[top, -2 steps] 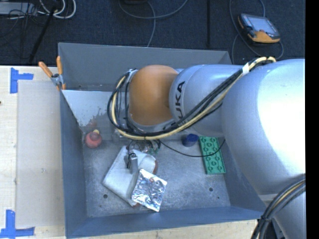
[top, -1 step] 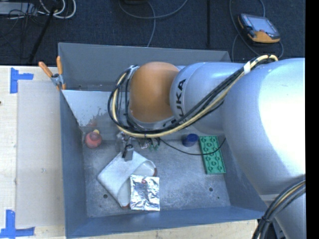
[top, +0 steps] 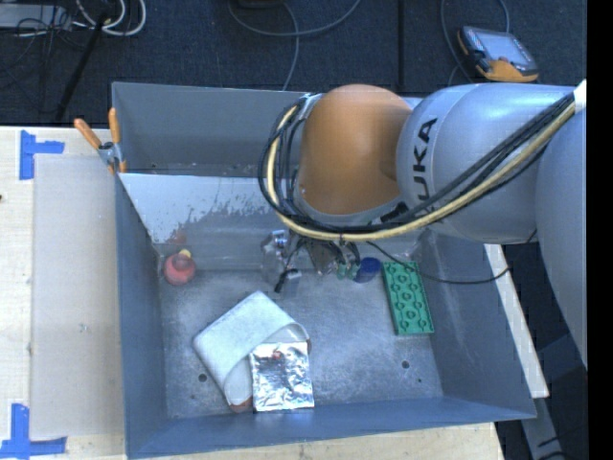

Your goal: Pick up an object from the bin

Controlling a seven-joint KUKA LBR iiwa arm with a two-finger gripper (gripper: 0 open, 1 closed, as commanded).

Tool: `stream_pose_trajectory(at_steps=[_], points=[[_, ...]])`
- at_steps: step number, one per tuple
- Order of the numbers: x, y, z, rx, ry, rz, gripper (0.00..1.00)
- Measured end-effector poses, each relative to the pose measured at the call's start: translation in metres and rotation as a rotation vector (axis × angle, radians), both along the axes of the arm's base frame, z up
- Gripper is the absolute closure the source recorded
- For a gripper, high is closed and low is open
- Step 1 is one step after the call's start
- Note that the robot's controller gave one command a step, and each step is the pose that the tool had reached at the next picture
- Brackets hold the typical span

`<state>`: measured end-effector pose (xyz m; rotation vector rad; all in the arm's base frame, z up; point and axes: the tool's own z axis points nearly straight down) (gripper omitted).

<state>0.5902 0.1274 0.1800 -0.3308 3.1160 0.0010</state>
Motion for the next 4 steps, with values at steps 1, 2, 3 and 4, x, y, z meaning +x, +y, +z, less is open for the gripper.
stream_pose_trajectory(at_steps=[1,2,3,4], points=[[-0.003,0.054,-0.07,0.0,0.014,-0.087,1.0],[-0.077,0.023,0.145,0.002,0.0,-0.141,1.0],[-0.086,0.011,0.004,-0.004,0.017,-0.115,1.0],[-0.084,0.011,0.008,-0.002,0.01,-0.117,0.0]])
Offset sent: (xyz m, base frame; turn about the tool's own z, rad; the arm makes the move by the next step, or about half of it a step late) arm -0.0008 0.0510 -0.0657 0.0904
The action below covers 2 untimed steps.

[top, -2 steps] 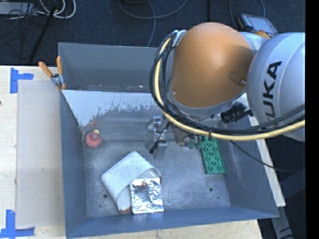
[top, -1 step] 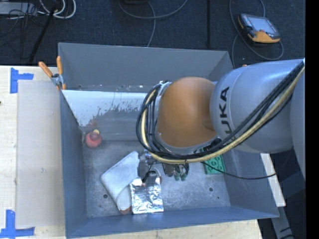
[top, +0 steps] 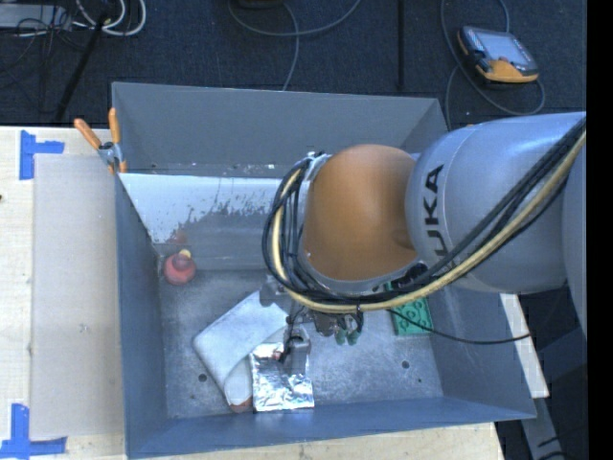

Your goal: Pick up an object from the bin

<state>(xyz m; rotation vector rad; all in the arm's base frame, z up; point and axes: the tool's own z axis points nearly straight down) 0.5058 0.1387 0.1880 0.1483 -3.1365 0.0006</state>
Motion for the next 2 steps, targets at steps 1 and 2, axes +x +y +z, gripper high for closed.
stream_pose_trajectory(at_steps=[1,2], points=[[0.02,-0.044,0.009,-0.001,-0.003,0.285,0.0],[-0.004,0.033,-0.116,0.003,-0.017,0.486,0.0]])
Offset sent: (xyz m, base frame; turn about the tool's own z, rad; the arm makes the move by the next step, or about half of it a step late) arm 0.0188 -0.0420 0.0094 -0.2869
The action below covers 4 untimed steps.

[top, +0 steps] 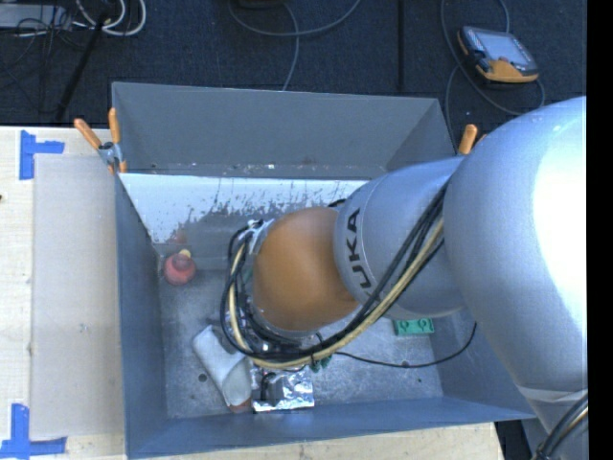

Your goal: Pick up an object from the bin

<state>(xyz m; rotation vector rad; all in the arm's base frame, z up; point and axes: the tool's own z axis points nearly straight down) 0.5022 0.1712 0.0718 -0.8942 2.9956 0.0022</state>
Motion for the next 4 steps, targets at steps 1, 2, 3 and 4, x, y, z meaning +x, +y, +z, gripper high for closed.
stream_pose_trajectory(at_steps=[1,2,3,4], points=[[0.047,0.004,0.002,-0.001,0.009,-0.029,0.0],[0.058,-0.02,0.002,0.004,0.004,-0.063,0.0],[0.057,-0.025,0.005,-0.01,0.019,-0.065,1.0],[0.05,-0.043,0.189,-0.004,0.007,-0.041,1.0]])
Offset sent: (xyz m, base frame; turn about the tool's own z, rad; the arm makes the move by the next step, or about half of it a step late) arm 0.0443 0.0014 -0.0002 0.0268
